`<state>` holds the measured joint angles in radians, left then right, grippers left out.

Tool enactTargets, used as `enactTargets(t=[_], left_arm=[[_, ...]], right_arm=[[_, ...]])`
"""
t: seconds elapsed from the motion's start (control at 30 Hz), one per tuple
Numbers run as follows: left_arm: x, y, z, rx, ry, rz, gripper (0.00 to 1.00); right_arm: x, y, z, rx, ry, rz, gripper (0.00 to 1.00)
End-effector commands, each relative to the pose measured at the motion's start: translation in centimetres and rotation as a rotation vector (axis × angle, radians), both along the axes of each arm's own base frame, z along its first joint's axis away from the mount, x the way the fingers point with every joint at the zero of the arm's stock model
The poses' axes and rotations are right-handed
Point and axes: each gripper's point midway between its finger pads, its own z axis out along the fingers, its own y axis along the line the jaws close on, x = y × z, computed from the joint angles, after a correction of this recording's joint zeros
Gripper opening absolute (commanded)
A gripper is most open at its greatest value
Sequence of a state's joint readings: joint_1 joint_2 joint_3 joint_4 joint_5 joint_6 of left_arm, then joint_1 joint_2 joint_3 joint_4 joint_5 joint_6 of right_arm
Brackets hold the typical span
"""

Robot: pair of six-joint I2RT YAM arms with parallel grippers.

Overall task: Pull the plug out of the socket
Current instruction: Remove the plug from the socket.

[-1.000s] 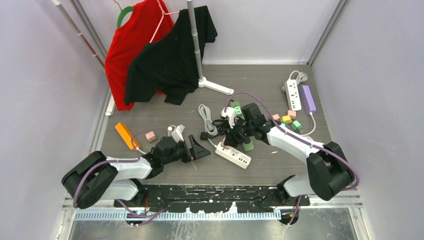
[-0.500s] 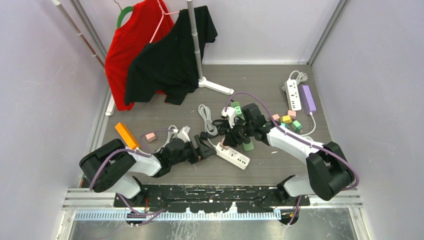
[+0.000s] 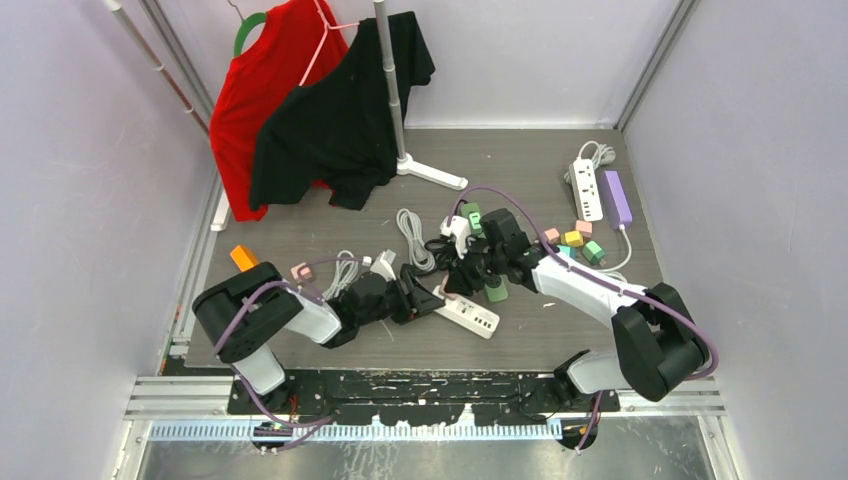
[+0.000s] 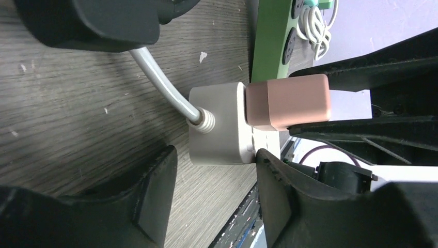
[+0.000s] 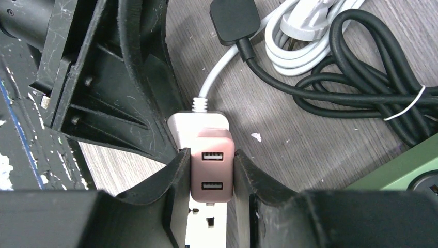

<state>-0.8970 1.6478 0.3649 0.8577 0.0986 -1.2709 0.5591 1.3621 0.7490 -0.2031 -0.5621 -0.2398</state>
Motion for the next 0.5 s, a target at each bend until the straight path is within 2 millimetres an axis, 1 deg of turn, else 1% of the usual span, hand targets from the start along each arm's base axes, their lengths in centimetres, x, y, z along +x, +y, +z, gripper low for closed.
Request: enactTargets(t=[0.0,0.03,0.1,0.23,0.33,0.47], left_arm=[[0.8,-1.03,-0.11,-0.015,-0.002,0.013,0.55],[0.89,-1.17,-0.13,-0.019,-0.001,0.013,0.52],[0.94,-1.31,-0.35,-0.03,0.004,0.014,0.33],[1.02,-1.55,-0.41,-0.062,0.005,0.019,0.12],[1.1,-1.55,-0.35,-0.078,-0.002,0.025,0.03],[1.38,-0.93,0.13,-0.098,-0.031,0.059,0.0]], right_arm=[[0.1,1.53,2.29,0.075,-0.086,0.058,0.01],[-0.01,1.59,2.3,0.078,-0.088,0.064,0.01],[-0.2,1.7,2.41,0.086,-0.096,0.075,0.01],[-0.1,1.62,2.26,0.081,-0.108,0.073,0.01],[-0.14,1.64,2.18,0.078,-0.108,0.075,0.01],[0.07,1.54,2.35,0.075,-0.117,0.065,0.01]])
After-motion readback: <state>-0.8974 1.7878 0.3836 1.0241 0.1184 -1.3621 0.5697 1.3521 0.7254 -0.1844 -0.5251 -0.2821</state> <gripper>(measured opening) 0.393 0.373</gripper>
